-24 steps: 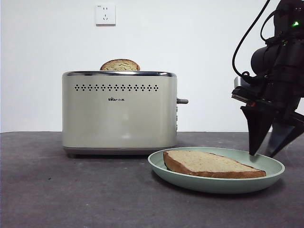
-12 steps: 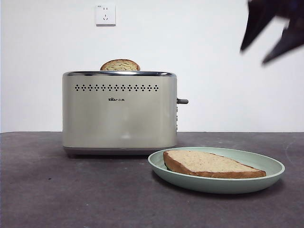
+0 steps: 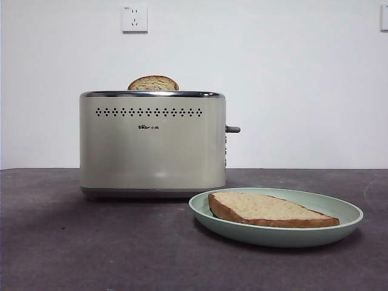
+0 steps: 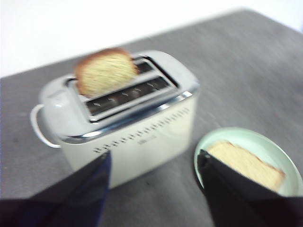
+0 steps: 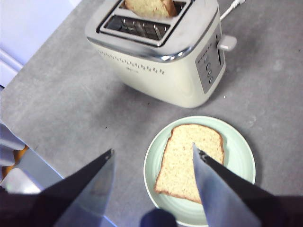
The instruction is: Take the bread from the toaster,put the bread on the plate,put the plate on the table
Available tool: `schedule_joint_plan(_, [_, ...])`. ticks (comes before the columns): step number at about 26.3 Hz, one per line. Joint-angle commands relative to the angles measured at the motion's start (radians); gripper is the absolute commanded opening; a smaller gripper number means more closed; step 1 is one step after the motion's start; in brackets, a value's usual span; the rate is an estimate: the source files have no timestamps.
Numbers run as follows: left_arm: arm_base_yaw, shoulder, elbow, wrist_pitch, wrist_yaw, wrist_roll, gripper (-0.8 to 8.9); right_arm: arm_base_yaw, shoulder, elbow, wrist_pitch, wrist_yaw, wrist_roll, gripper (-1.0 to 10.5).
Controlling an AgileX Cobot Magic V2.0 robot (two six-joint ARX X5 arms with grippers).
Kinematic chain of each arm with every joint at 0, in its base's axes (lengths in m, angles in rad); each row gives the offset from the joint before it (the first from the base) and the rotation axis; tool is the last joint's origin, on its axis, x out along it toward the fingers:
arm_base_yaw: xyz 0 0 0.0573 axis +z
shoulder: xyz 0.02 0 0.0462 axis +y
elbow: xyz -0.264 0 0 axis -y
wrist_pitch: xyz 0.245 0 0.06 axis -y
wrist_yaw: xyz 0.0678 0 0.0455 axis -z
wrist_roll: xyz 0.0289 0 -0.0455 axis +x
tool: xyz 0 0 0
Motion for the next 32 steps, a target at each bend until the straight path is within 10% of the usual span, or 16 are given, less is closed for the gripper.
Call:
schedule_joint_plan(1, [-0.002,-0.042,-0.079,0.096,-0.019,-0.041,-0.02,0.003,0.0,-0.001,-0.014,-0.001,-0.027,0.9])
schedule_joint_plan(32, [0.008,-0.06,-0.1,0.065,-0.052,-0.014,-0.04,0.002,0.0,-0.001,-0.017,0.006,-0.053,0.0])
